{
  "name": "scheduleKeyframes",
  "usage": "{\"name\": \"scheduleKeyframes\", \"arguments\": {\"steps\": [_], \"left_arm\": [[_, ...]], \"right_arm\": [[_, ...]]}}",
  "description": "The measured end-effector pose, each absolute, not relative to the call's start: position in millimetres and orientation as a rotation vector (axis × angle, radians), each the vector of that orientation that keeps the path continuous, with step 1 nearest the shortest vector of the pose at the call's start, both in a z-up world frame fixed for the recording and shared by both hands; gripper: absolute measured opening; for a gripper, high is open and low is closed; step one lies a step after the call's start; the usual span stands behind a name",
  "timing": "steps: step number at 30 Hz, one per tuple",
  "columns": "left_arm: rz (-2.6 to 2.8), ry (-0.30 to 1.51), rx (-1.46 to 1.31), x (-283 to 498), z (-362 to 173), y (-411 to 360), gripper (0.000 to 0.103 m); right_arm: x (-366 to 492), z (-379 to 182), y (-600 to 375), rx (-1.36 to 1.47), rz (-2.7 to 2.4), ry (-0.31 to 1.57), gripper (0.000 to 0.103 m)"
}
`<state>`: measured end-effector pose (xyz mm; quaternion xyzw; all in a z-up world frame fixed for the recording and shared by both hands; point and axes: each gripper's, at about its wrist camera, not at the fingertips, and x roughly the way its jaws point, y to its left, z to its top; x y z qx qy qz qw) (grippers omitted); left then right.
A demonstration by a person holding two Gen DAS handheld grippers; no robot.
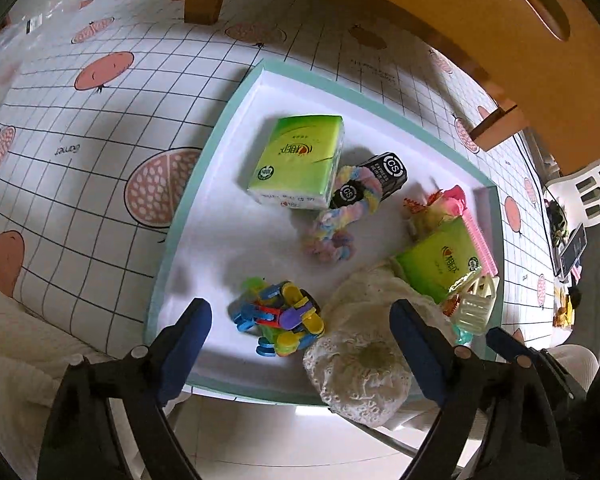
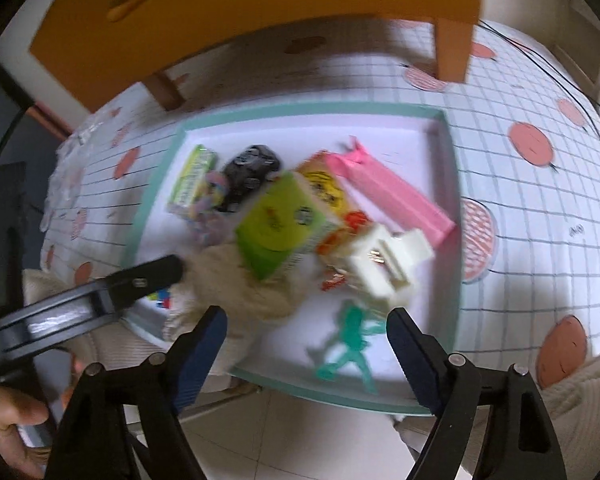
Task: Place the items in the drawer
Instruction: 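Grasp the white lace cloth with the right tool while the left tool grasps the colorful snap blocks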
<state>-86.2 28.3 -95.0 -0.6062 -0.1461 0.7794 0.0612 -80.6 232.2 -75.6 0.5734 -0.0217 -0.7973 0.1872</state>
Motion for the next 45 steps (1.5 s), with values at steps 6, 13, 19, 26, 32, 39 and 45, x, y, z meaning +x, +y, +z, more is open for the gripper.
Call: {"name": "scheduleKeyframes", "arguments": {"steps": [6,13,19,26,32,39,45], "left_arm": [[2.360,-0.481,-1.839,-85.9,-96.4,21.3,0.091],[2.359,-0.512,-1.854,-86.1,-96.7,15.0,0.091],[2.326,-0.533,-1.884,-86.2,-101.0,12.3,0.073],[2.323,-0.544,-1.899,-86.2,-102.0,9.8,0.071],[2.324,-0.534,-1.906,-82.0,-105.8,16.6,0.065],[2.320,-0.536,-1.898,-81.0,-106.2,16.0,0.052],[2.336,-0.552,-1.877,-73.4,-103.8,10.0,0.051]], "right_arm": [[-77.9,-82.0,204.8,1.595,-2.167,-0.030,0.084],[-80.3,-102.2,194.0,1.632,-2.136,0.005,0.077],[-81.1,-112.1,190.8,1.649,-2.133,0.018,0.060],[-82.9,-113.2,204.4,1.641,-2.146,-0.083,0.037],[-82.1,-112.3,216.4,1.623,-2.145,-0.161,0.027],[-83.7,-106.8,229.3,1.603,-2.149,-0.236,0.024],[-83.4,-101.5,233.7,1.583,-2.165,-0.266,0.024]]}}
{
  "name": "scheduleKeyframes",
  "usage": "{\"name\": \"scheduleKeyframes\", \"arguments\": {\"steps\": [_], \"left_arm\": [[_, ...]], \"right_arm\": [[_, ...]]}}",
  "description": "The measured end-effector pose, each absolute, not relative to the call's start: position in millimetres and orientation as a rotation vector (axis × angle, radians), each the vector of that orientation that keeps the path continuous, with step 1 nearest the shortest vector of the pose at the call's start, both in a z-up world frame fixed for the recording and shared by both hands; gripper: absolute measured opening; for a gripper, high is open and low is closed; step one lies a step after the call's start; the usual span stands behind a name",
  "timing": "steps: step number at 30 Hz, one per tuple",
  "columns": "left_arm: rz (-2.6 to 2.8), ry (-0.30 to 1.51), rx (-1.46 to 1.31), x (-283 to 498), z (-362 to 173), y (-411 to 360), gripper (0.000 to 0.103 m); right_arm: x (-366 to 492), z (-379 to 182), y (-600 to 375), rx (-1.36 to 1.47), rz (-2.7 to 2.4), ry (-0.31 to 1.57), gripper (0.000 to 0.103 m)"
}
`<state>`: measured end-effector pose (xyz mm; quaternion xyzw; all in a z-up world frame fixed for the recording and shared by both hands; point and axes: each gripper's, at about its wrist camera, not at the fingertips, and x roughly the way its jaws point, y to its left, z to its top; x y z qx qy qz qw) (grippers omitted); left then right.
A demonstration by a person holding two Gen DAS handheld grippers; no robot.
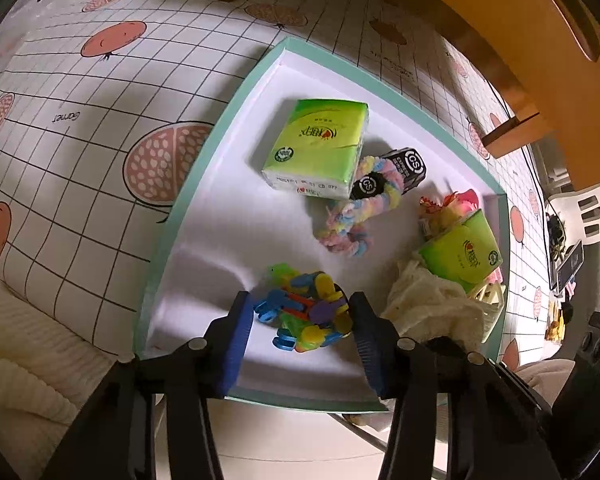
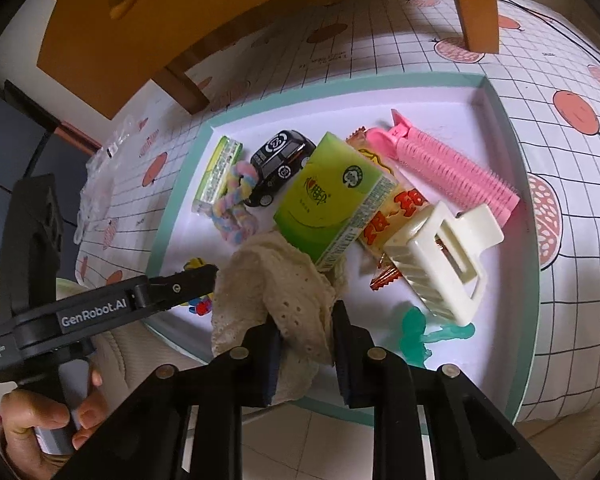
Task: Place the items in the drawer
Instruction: 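Grasp the white lace cloth with the right tool while the left tool grasps the colorful snap blocks, then carry the lace cloth and snap blocks up into the open drawer with both tools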
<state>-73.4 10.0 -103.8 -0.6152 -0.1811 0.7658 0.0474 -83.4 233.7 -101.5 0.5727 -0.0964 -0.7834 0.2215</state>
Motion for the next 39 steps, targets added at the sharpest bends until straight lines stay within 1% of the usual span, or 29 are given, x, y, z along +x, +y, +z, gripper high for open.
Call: {"name": "scheduleKeyframes", "arguments": {"steps": [4,13,18,21,23,28,33,39], "left_arm": [[2.359,-0.578,-1.848,-84.1,-107.2,13.7,0.051],[2.405,-0.613,-1.742,-82.9,-97.4,14.4,0.051],[2.413,-0.627,-1.736,-81.5,-97.2,11.4,0.051],[2.422,-0.627,-1.729,-96.6,-100.4,23.4,0.051],[2.432,-0.624,-1.713,-83.9,-92.5,12.2,0.051],[2.456,-0.648,-1.660,-83.7,-88.3,6.5,0.051],[2.485,-0.648,-1.612,-82.3,-81.2,5.6,0.051],[2.530,-0.627,-1.501,-77.5,-47.3,5.0,0.051]], "right_arm": [[-80.6,-89.6,239.4,1.529,-2.201,-0.281,0.023],[-76.9,-61.9,248.6,1.382,-2.294,-0.302,0.022],[-74.5,-48.0,251.6,1.305,-2.309,-0.332,0.022],[-71.7,-41.4,249.8,1.266,-2.315,-0.318,0.022],[-68.6,-37.1,250.6,1.238,-2.323,-0.313,0.022],[-61.1,-18.7,252.2,1.135,-2.354,-0.306,0.022],[-62.8,-14.1,255.2,1.122,-2.370,-0.308,0.022],[-65.0,1.1,260.7,1.093,-2.396,-0.328,0.022]]}}
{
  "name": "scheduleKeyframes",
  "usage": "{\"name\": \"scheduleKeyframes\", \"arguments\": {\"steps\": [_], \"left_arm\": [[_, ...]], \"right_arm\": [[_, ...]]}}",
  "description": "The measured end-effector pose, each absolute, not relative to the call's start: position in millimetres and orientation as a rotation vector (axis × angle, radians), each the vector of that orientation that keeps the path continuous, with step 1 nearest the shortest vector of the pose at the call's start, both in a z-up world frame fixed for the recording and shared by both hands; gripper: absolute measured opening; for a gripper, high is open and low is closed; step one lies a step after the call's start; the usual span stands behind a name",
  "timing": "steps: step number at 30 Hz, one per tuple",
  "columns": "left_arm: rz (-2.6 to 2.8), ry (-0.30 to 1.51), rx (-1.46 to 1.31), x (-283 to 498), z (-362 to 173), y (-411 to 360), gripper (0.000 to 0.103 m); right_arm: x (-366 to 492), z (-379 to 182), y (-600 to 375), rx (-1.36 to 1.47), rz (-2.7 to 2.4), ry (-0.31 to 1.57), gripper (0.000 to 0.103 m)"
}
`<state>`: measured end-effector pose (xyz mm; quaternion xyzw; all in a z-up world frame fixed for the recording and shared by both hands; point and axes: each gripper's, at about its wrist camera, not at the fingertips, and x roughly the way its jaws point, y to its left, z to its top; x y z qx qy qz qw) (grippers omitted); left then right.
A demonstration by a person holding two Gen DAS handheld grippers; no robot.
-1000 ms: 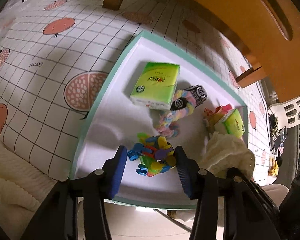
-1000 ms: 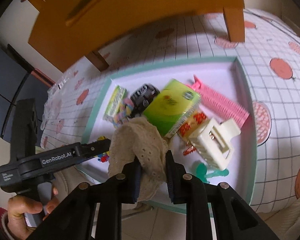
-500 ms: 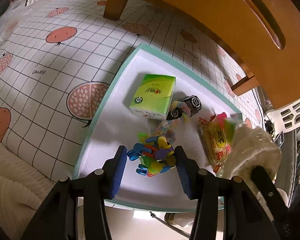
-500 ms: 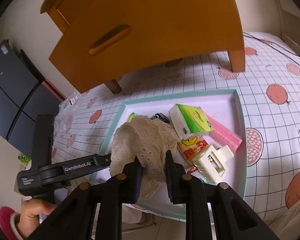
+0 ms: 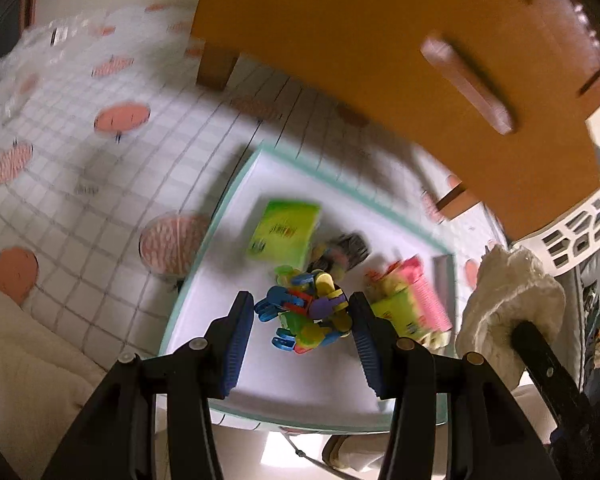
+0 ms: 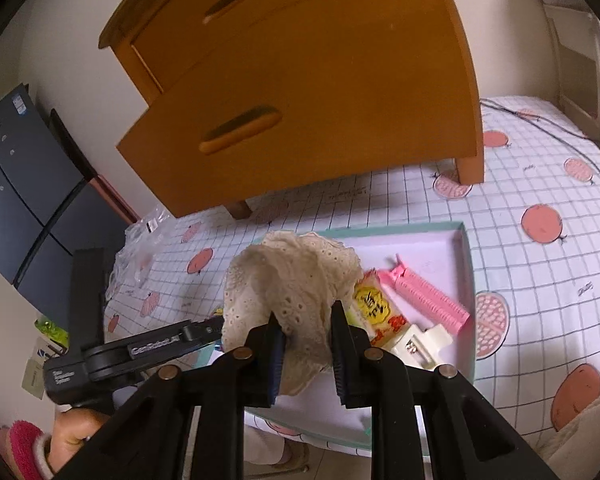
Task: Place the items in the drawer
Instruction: 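Carry the lace cloth and snap blocks up into the open drawer with both tools, then open both tools to drop the cloth and blocks into the drawer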
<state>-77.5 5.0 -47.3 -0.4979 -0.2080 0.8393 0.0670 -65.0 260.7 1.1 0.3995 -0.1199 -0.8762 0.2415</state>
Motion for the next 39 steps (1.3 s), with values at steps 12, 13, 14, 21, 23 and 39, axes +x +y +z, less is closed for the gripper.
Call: {"name": "scheduleKeyframes", "arguments": {"steps": [12,13,14,21,23,39], "left_arm": [[2.653,-0.508,-0.906,-95.0,132.0,8.2,0.051],[2.659,-0.497,-0.878,-100.3,143.6,8.7,0.051],[2.666,-0.491,-0.859,-104.6,152.0,9.1,0.051],[2.709,-0.461,-0.805,-143.8,192.8,12.1,0.051],[2.723,-0.441,-0.821,-157.0,197.4,12.7,0.051],[2.751,-0.361,-1.144,-227.2,139.4,21.6,0.051]], "right_arm": [[-89.7,125.1,279.1,0.769,-2.493,-0.399,0.022],[-93.1,132.5,279.4,0.749,-2.501,-0.394,0.022],[-99.3,144.7,279.5,0.721,-2.511,-0.389,0.022],[-137.4,192.3,277.4,0.658,-2.570,-0.326,0.022],[-152.5,198.1,277.2,0.678,-2.575,-0.326,0.022],[-224.8,144.8,257.7,1.033,-2.561,-0.263,0.025]]}}
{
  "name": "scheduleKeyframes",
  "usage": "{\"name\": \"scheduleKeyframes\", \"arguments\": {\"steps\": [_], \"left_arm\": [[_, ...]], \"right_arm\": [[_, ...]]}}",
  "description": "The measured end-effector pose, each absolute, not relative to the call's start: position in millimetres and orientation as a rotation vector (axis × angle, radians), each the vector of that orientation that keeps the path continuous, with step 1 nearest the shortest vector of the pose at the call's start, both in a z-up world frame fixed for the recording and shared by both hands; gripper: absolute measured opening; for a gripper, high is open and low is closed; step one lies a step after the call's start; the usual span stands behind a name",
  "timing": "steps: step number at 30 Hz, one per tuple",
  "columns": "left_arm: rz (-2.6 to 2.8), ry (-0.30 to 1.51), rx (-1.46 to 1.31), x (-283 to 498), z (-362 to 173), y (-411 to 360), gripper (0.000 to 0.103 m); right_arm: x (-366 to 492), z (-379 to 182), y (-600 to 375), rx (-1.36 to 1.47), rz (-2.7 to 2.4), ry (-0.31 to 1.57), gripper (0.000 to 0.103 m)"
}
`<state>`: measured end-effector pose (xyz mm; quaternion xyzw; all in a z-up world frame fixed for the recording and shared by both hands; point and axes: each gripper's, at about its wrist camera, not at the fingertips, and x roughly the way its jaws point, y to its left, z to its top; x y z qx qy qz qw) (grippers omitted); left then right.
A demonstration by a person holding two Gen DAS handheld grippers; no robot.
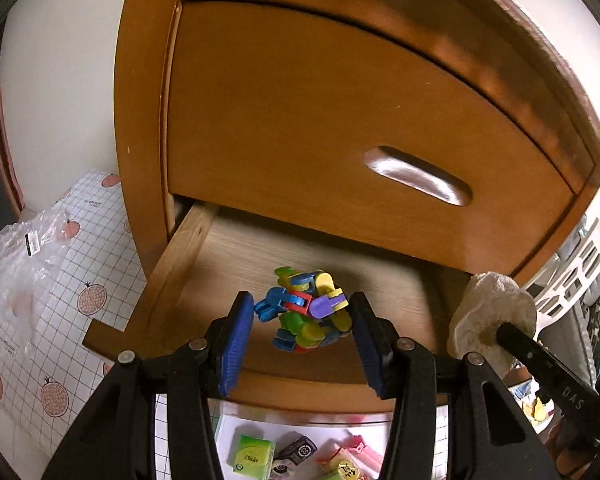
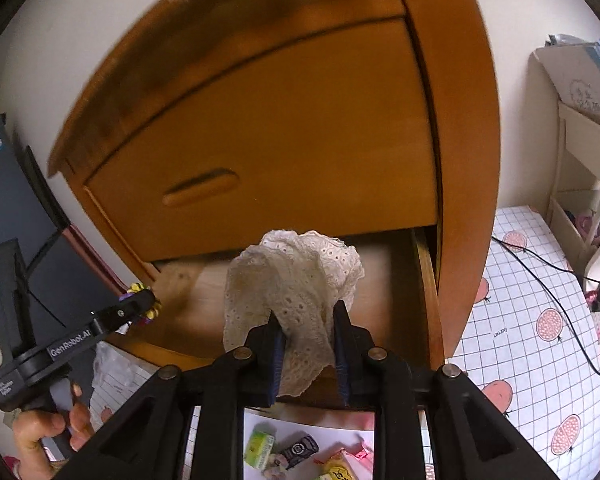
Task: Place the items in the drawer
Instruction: 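Open both tools to drop the cloth and blocks into the drawer, then withdraw both tools from the drawer back toward the tray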
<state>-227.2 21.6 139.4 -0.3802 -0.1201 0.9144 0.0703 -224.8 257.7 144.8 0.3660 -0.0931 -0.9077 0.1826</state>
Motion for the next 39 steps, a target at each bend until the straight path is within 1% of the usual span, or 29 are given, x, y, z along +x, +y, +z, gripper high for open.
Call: {"name": "scheduleKeyframes", "arguments": {"steps": [2,4,6,8,10,12,13,16,18,21,22,23,25,27,28,39], "left_arm": [[2.746,-0.360,-1.167,-231.0,136.1,22.1,0.051],[2.738,-0.354,-1.180,-233.6,133.4,23.0,0.051],[2.737,-0.345,-1.187,-235.2,132.1,24.5,0.051],[2.732,-0.333,-1.194,-236.9,130.8,26.6,0.052],[2.730,-0.325,-1.201,-237.9,129.5,28.3,0.054],[2.728,-0.323,-1.202,-238.8,128.4,28.8,0.061],[2.731,-0.322,-1.202,-238.8,127.8,28.8,0.065],[2.738,-0.321,-1.215,-239.9,126.0,28.1,0.069],[2.747,-0.316,-1.227,-240.5,125.4,27.4,0.072],[2.770,-0.325,-1.215,-239.7,125.3,23.5,0.078],[2.775,-0.335,-1.209,-238.9,125.5,21.5,0.082],[2.780,-0.340,-1.205,-238.2,125.5,20.2,0.088],[2.807,-0.347,-1.180,-237.7,125.4,16.7,0.092],[2.830,-0.346,-1.156,-235.2,126.2,14.7,0.099],[2.847,-0.344,-1.143,-233.6,126.6,13.7,0.103],[2.897,-0.394,-1.059,-214.6,138.5,5.4,0.103]], "right_arm": [[-228.8,142.6,255.0,1.050,-2.559,-0.246,0.025],[-230.9,141.1,253.4,1.064,-2.568,-0.226,0.032],[-232.9,139.4,252.6,1.078,-2.572,-0.216,0.049],[-233.9,137.7,253.4,1.080,-2.574,-0.216,0.054],[-234.5,136.6,253.4,1.084,-2.576,-0.216,0.055],[-234.0,134.7,254.9,1.090,-2.575,-0.218,0.060],[-234.8,134.8,251.9,1.091,-2.575,-0.214,0.061],[-238.6,132.0,249.9,1.099,-2.574,-0.208,0.067],[-237.6,131.5,249.7,1.097,-2.573,-0.203,0.074],[-237.3,129.7,252.1,1.091,-2.575,-0.195,0.082],[-236.5,129.4,251.8,1.088,-2.574,-0.191,0.083],[-237.4,128.5,249.2,1.086,-2.572,-0.187,0.086],[-236.3,127.6,248.5,1.080,-2.571,-0.179,0.093],[-234.0,127.7,249.4,1.071,-2.573,-0.171,0.101],[-233.3,128.9,249.1,1.065,-2.574,-0.167,0.102],[-226.8,126.7,241.5,1.032,-2.582,-0.101,0.103]]}}
